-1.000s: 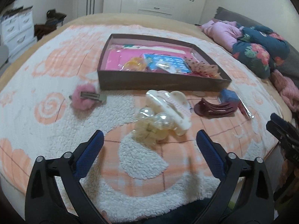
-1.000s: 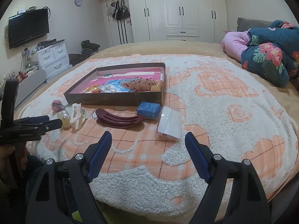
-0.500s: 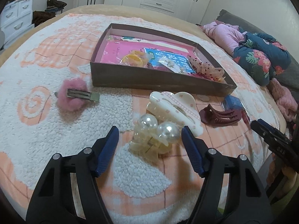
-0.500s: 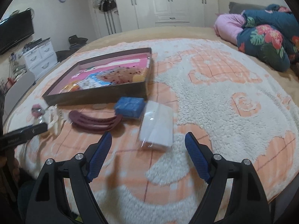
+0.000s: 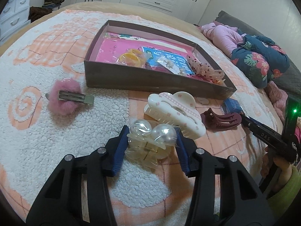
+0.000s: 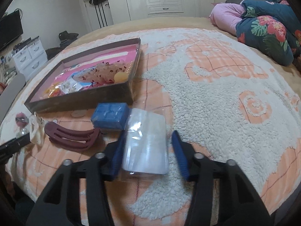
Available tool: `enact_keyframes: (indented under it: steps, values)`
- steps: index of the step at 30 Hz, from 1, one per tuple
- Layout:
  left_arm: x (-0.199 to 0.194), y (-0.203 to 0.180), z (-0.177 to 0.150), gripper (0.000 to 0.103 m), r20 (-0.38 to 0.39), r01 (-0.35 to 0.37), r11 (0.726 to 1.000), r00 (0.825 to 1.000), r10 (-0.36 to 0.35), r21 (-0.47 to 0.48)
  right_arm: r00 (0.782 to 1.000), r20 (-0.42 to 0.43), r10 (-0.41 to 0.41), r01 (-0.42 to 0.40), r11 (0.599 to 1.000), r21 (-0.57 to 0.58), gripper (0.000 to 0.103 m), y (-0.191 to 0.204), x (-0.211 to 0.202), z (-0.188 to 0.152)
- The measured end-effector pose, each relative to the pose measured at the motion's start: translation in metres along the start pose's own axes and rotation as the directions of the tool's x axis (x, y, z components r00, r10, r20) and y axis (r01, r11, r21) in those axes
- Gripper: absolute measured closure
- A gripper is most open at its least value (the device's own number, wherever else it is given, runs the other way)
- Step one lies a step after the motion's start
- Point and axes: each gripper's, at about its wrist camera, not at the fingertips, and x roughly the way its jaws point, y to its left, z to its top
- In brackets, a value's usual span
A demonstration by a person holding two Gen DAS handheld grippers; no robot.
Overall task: Organize jewelry
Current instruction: 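Grasp the pearl hair clip with the left tool while the right tool grasps the clear plastic bag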
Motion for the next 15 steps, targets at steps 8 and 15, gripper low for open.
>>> enact_keyframes:
  steps: [8, 15]
  values:
    - [-0.008, -0.006, -0.003, 0.065, 0.017, 0.015, 1.0, 1.0, -0.015, 0.025, 0.999, 0.036, 0.009, -0.008, 1.0, -0.014, 0.065, -0.002, -0.015, -0.011]
    - [-0.018, -0.015, -0.006, 0.065, 0.03, 0.03, 0.998, 0.999, -0.031, 0.047, 0.998, 0.066, 0.02, -0.016, 0.999, -0.052, 0.065, 0.001, -0.04, -0.022]
